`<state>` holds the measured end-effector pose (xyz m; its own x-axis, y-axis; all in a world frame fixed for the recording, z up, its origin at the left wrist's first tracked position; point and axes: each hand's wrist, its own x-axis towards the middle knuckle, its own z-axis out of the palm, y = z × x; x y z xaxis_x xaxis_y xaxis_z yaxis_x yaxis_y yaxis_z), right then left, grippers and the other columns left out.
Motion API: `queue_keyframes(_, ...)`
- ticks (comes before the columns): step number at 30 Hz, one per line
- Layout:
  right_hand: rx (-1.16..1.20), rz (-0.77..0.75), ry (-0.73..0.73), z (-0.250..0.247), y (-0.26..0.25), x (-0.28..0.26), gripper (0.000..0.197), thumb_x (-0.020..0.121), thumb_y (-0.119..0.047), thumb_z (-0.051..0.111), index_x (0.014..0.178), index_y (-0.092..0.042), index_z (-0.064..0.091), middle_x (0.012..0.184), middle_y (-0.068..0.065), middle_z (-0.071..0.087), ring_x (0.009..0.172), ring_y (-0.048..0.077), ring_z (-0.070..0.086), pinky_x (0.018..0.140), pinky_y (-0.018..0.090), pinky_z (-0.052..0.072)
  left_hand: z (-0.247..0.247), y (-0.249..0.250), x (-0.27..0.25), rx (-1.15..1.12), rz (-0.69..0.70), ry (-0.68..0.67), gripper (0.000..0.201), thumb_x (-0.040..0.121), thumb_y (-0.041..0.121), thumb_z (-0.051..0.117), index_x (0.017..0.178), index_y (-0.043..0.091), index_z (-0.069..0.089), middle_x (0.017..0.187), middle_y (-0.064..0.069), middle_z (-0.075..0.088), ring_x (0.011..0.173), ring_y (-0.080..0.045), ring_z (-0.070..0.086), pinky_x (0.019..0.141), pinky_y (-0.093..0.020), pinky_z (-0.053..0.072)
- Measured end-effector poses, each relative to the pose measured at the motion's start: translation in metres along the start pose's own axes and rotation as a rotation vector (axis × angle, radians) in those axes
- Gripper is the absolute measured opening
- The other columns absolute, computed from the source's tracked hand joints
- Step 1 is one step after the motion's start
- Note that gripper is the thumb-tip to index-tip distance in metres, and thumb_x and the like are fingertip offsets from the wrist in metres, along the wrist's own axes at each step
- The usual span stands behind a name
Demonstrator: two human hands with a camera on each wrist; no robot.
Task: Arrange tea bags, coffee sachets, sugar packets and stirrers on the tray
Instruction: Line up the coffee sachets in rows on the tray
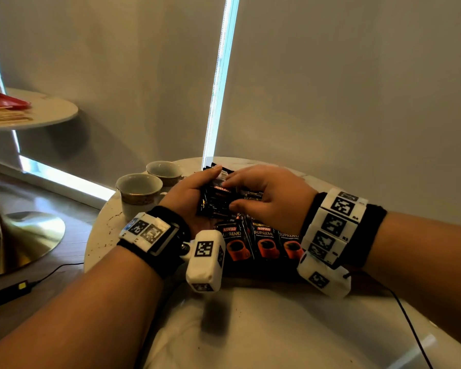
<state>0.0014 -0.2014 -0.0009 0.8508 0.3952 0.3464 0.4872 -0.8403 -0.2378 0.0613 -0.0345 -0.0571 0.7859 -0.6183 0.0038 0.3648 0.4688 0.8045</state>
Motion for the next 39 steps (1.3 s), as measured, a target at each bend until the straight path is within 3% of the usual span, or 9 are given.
queue_keyframes(8, 0.187, 0.171, 0.236, -0.004, 0.009, -0.004, 0.015, 0.1, -0.02, 0.057, 0.104, -0.031, 0.066, 0.083, -0.007, 0.068, 0.068, -0.001, 0.06, 0.06, 0.018, 0.048, -0.004, 0.0, 0.003, 0.006, -0.008, 0.041, 0.047, 0.09, 0.047, 0.064, 0.122, 0.013, 0.059, 0.098, -0.009, 0.064, 0.079, -0.025, 0.066, 0.066, -0.04, 0.06)
queue_keyframes(11, 0.437, 0.299, 0.348, -0.009, 0.011, 0.0, 0.012, 0.101, -0.017, 0.055, 0.105, -0.025, 0.062, 0.091, 0.001, 0.072, 0.077, 0.01, 0.071, 0.067, 0.031, 0.06, -0.007, 0.0, 0.005, -0.041, 0.016, 0.025, 0.045, 0.074, 0.035, 0.077, 0.112, 0.016, 0.063, 0.105, -0.01, 0.061, 0.087, -0.028, 0.065, 0.079, -0.048, 0.058)
queue_keyframes(13, 0.534, 0.352, 0.319, -0.008, 0.011, 0.002, 0.01, 0.099, -0.015, 0.058, 0.103, -0.024, 0.061, 0.092, 0.005, 0.074, 0.08, 0.02, 0.074, 0.075, 0.044, 0.062, -0.007, -0.002, 0.005, -0.018, 0.017, -0.039, 0.051, 0.081, 0.028, 0.072, 0.128, 0.011, 0.059, 0.122, -0.022, 0.06, 0.106, -0.04, 0.061, 0.094, -0.059, 0.05)
queue_keyframes(18, 0.496, 0.386, 0.211, 0.004, 0.008, 0.004, 0.009, 0.095, -0.019, 0.065, 0.096, -0.027, 0.061, 0.08, 0.003, 0.075, 0.071, 0.016, 0.073, 0.069, 0.042, 0.06, -0.004, -0.008, 0.005, 0.067, -0.032, -0.18, 0.069, 0.085, 0.023, 0.069, 0.146, 0.001, 0.046, 0.131, -0.029, 0.054, 0.115, -0.045, 0.058, 0.105, -0.061, 0.042)
queue_keyframes(22, 0.252, 0.391, 0.164, 0.009, 0.007, 0.005, 0.008, 0.093, -0.032, 0.066, 0.1, -0.029, 0.062, 0.088, 0.001, 0.07, 0.079, 0.017, 0.067, 0.072, 0.035, 0.055, -0.007, -0.011, 0.005, 0.045, -0.02, -0.169, 0.058, 0.085, 0.015, 0.062, 0.139, -0.004, 0.051, 0.115, -0.027, 0.062, 0.098, -0.04, 0.066, 0.091, -0.054, 0.054)
queue_keyframes(26, 0.06, 0.276, 0.052, 0.0, 0.003, -0.001, 0.044, 0.085, -0.052, 0.069, 0.12, -0.031, 0.053, 0.112, -0.011, 0.051, 0.088, 0.002, 0.052, 0.075, 0.023, 0.046, -0.009, -0.008, 0.005, -0.011, 0.013, -0.145, 0.056, 0.086, 0.009, 0.055, 0.141, 0.009, 0.051, 0.116, -0.025, 0.065, 0.095, -0.038, 0.069, 0.083, -0.051, 0.058)
queue_keyframes(30, -0.018, 0.122, -0.145, -0.009, 0.0, -0.007, 0.051, 0.07, -0.054, 0.081, 0.106, -0.03, 0.055, 0.127, -0.017, 0.044, 0.112, 0.004, 0.043, 0.09, 0.017, 0.04, -0.009, -0.007, 0.005, -0.022, -0.011, -0.147, 0.058, 0.089, 0.009, 0.054, 0.145, 0.005, 0.045, 0.116, -0.026, 0.062, 0.09, -0.037, 0.07, 0.077, -0.048, 0.058)
queue_keyframes(34, -0.028, 0.083, -0.064, -0.002, 0.002, -0.005, 0.035, 0.069, -0.041, 0.082, 0.09, -0.028, 0.057, 0.109, -0.01, 0.056, 0.101, 0.01, 0.052, 0.088, 0.032, 0.052, -0.005, -0.007, 0.001, 0.014, -0.038, -0.182, 0.042, 0.093, 0.016, 0.052, 0.133, 0.003, 0.054, 0.1, -0.019, 0.068, 0.083, -0.031, 0.07, 0.076, -0.044, 0.058)
queue_keyframes(39, -0.03, 0.135, 0.01, -0.001, 0.003, -0.006, 0.033, 0.07, -0.039, 0.078, 0.089, -0.025, 0.056, 0.106, -0.007, 0.056, 0.097, 0.011, 0.053, 0.084, 0.031, 0.054, -0.005, 0.002, 0.0, -0.014, -0.019, -0.068, 0.033, 0.09, 0.03, 0.059, 0.112, 0.007, 0.068, 0.1, -0.016, 0.067, 0.08, -0.027, 0.069, 0.071, -0.038, 0.059)
